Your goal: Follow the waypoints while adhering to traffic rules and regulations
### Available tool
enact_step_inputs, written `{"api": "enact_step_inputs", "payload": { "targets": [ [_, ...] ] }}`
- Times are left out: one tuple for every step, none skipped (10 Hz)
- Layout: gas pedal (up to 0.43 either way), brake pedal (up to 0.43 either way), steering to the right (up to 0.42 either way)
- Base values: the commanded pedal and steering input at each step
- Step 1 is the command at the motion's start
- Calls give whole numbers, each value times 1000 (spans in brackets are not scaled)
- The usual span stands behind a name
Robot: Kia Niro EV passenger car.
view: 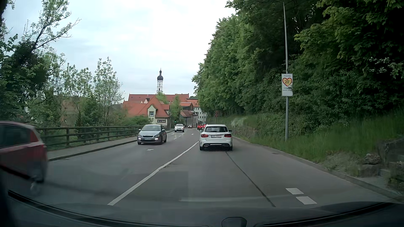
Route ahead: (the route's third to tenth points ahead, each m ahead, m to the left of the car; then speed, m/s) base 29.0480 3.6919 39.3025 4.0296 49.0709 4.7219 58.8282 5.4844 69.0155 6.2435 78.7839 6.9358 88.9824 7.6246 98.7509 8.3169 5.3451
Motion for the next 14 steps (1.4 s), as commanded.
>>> {"api": "enact_step_inputs", "payload": {
  "targets": [
    [8,0,2],
    [8,0,1],
    [8,0,0],
    [8,0,0],
    [8,0,0],
    [20,0,0],
    [20,0,-1],
    [20,0,-2],
    [20,0,-2],
    [20,0,-3],
    [20,0,-5],
    [20,0,-6],
    [20,0,-7],
    [20,0,-6]
  ]
}}
